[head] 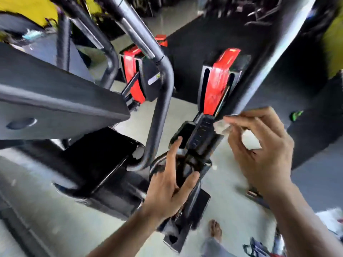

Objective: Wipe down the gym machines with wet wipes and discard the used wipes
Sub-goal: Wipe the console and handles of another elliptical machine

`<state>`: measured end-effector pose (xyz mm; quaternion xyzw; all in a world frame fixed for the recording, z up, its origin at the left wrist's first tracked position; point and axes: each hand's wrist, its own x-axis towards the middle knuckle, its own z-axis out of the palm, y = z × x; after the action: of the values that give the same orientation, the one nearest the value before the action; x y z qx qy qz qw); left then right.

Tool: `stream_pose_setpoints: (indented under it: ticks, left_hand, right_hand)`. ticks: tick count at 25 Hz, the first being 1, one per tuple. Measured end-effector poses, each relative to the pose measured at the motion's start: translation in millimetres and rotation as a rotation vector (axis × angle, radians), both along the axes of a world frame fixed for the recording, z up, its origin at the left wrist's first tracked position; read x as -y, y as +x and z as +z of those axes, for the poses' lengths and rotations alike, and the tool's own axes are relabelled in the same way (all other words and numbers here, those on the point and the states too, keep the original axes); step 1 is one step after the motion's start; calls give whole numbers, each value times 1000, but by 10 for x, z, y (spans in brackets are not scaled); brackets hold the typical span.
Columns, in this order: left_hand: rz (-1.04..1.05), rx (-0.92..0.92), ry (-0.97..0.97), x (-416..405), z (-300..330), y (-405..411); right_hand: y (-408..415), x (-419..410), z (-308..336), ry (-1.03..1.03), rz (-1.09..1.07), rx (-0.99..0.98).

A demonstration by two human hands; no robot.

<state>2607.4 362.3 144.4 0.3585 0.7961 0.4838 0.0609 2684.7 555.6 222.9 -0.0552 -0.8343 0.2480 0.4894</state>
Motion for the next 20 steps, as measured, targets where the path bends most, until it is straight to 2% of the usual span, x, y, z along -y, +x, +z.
stream_pose_setpoints:
  ticks: [8, 12, 14, 18, 20]
  left_hand:
    - [-69, -39, -18, 2, -35, -47]
    - [-56, -45, -25, 13, -63, -60]
    - [-63, -34, -31, 21, -88, -67]
    - [-109, -73, -38, 13, -103, -63]
    - [-148, -111, -37, 34, -97, -62]
  right_hand:
    - [-171, 17, -219, 112, -165, 96]
    - [-40, 383, -440, 235, -6, 268]
    - [-20, 333, -351, 297, 22, 332]
    - [-155, -158, 159, 313, -194, 265]
    - [-212, -246, 259, 294, -236, 251]
